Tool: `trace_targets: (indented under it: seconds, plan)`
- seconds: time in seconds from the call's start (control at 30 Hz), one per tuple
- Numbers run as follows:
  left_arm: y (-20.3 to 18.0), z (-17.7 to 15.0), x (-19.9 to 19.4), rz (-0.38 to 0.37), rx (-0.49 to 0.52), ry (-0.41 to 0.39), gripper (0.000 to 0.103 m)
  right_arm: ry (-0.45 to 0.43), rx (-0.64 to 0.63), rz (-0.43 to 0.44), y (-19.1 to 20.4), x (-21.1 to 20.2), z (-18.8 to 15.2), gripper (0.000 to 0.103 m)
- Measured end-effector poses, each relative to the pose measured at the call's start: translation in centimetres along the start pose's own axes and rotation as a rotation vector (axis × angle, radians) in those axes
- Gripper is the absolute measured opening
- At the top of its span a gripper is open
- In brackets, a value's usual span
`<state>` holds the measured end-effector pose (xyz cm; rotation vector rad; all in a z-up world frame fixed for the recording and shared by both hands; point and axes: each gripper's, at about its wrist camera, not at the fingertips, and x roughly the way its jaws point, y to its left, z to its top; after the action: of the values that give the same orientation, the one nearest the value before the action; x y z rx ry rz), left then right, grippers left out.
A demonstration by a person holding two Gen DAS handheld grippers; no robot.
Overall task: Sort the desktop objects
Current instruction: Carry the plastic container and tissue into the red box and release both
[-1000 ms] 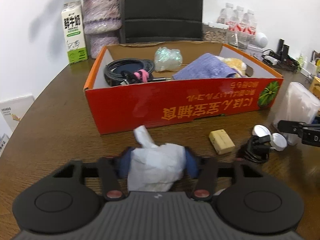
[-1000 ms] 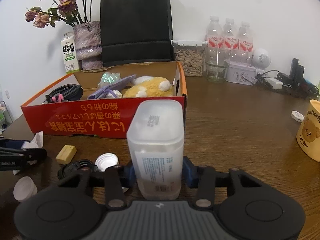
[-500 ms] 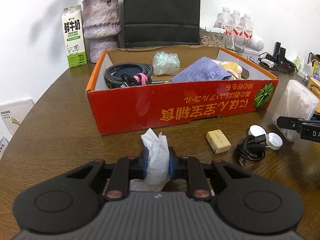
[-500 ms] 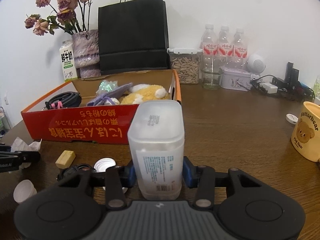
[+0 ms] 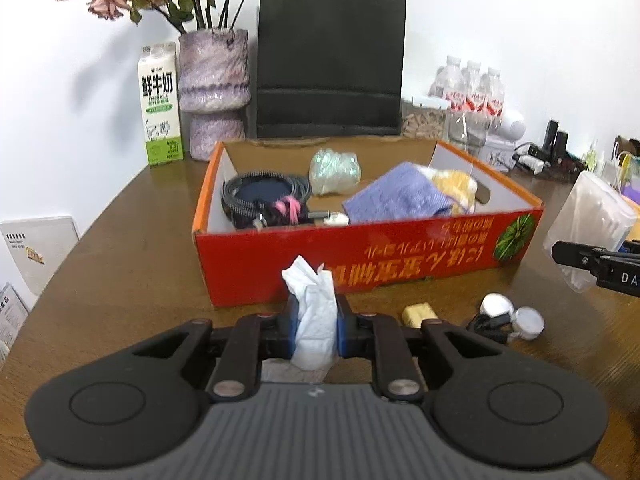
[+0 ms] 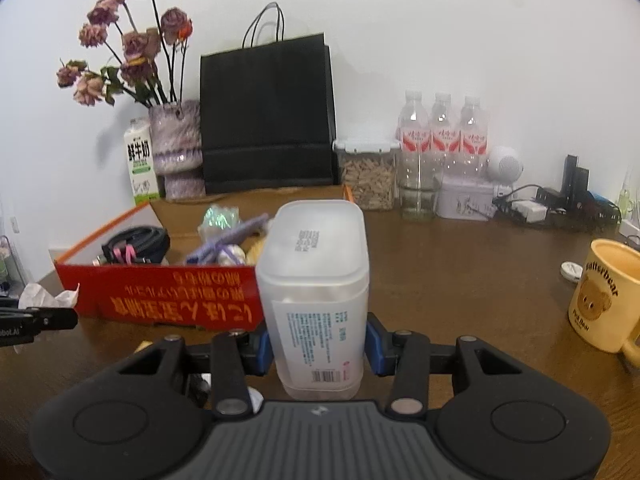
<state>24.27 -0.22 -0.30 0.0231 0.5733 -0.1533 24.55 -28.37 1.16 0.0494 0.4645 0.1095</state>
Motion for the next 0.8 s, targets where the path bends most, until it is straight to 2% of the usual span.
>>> trace_targets:
  seconds: [0.4,0.57,0.8]
  plan:
    - [-1.0,5.8,-1.8,-0.022,0.042,-0.157,0.018,-0.101,-0.055,0.036,2.5,-0.5,5.1,0.043]
    - [-1.6,7.6,-1.0,-0.044,0.037,-0.195,0.018,-0.148,-0.054,0.074,4.7,0.7,7.6,0.043]
    - [-1.7,10.0,1.0,-0.023,0.001,-0.255,0.018,-0.171,-0.004,0.120,6.8,3.6,10.0,0.043]
